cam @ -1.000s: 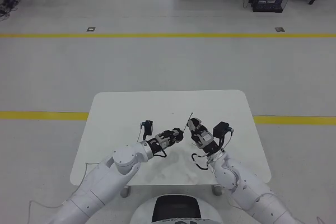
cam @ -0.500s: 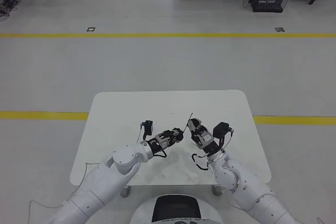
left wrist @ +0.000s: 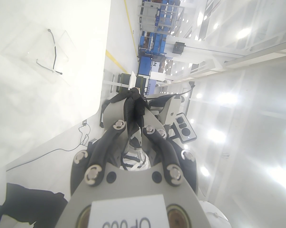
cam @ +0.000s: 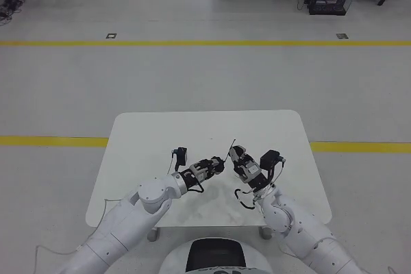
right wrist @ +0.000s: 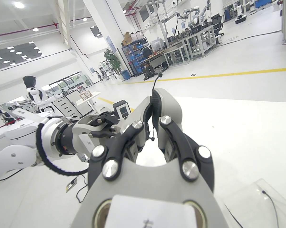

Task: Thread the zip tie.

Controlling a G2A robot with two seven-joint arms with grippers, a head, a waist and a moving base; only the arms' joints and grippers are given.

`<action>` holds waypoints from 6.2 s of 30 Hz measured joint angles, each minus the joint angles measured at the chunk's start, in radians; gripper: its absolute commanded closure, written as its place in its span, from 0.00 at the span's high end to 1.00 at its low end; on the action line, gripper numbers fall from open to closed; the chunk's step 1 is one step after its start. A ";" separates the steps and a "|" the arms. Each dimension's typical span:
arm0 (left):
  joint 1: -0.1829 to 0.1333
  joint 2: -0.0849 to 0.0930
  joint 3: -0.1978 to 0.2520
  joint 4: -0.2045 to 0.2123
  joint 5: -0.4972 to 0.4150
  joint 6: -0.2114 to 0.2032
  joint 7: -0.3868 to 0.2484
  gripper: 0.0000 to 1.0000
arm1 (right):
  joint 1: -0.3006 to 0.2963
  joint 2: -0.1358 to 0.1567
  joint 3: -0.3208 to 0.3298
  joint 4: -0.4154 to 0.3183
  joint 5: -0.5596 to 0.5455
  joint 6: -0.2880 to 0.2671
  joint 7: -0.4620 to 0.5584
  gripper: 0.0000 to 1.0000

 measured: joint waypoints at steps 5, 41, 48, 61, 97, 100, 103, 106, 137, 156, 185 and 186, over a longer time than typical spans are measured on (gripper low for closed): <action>0.000 0.000 0.000 0.000 0.000 0.000 0.000 0.00 | 0.004 -0.002 -0.002 0.007 0.003 0.000 0.004 0.00; 0.000 0.000 0.000 0.000 0.000 0.000 0.000 0.00 | 0.007 -0.007 -0.013 0.016 0.001 0.000 0.040 0.00; 0.000 0.000 0.000 0.000 0.000 0.000 0.000 0.00 | 0.009 -0.005 -0.011 0.028 0.001 0.000 0.045 0.00; 0.000 0.000 0.000 0.000 0.000 0.000 0.000 0.00 | 0.011 -0.009 -0.009 0.037 0.001 0.000 0.059 0.00; 0.000 0.000 0.000 0.000 0.000 0.000 0.000 0.00 | 0.007 0.004 -0.026 0.027 0.017 0.000 0.078 1.00; 0.000 0.000 0.000 0.000 0.000 0.000 0.000 0.00 | 0.006 0.007 -0.024 0.025 0.025 0.000 0.077 1.00; 0.000 0.000 0.000 0.000 0.000 0.000 0.000 0.00 | 0.003 0.011 -0.020 0.016 0.029 0.000 0.074 1.00; 0.000 0.000 0.000 0.000 0.000 0.000 0.000 0.00 | -0.003 0.019 -0.014 0.004 0.040 0.000 0.070 1.00; 0.000 0.000 0.000 0.000 0.000 0.000 0.000 0.00 | -0.043 0.121 0.041 -0.215 0.619 0.000 0.441 1.00; 0.000 0.000 0.000 0.000 0.000 0.000 0.000 0.00 | -0.081 0.100 0.252 -0.222 1.126 0.000 1.048 1.00; 0.000 0.000 0.000 0.000 0.000 0.000 0.000 0.00 | -0.084 -0.103 0.497 -0.009 1.349 0.000 1.676 1.00; 0.000 0.000 0.000 0.000 0.000 0.000 0.000 0.00 | -0.084 -0.103 0.497 -0.009 1.349 0.000 1.676 1.00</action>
